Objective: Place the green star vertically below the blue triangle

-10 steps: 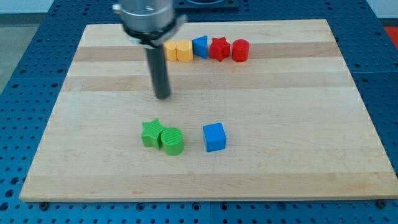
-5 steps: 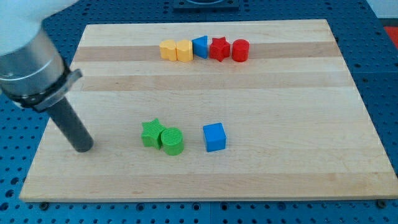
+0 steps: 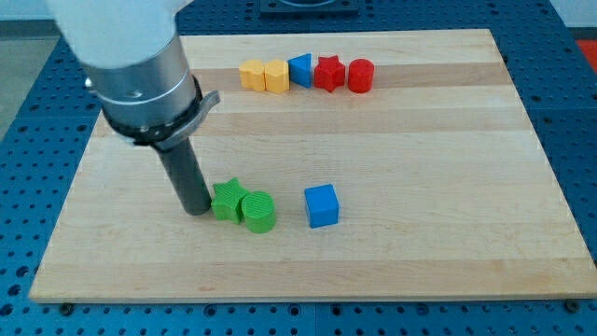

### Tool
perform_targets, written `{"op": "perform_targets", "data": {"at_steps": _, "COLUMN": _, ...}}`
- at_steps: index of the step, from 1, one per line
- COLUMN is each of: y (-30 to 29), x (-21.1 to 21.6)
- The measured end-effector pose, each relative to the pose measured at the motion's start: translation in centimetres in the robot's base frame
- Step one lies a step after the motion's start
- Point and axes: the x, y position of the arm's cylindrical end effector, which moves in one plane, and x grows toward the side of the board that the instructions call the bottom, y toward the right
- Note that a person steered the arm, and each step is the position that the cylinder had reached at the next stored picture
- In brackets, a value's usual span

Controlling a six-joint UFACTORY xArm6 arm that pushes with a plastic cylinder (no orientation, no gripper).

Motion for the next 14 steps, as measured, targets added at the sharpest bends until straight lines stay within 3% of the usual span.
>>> {"op": "perform_targets", "data": {"at_steps": 1, "y": 0.1, "x": -0.5}}
{"op": "perform_targets", "data": {"at_steps": 2, "y": 0.8, "x": -4.1}}
{"op": "perform_targets", "data": {"at_steps": 4, "y": -0.5, "x": -4.1}}
{"op": "perform_targets", "data": {"at_steps": 5, "y": -1.6, "x": 1.1}}
{"op": "perform_targets", "data": {"at_steps": 7, "y": -0.7, "x": 3.6}}
{"op": "perform_targets", "data": {"at_steps": 9, "y": 5.2, "x": -2.2}}
{"op": "perform_targets", "data": {"at_steps": 12, "y": 8.4, "x": -10.2}}
{"op": "perform_targets", "data": {"at_steps": 14, "y": 7.4, "x": -4.7}}
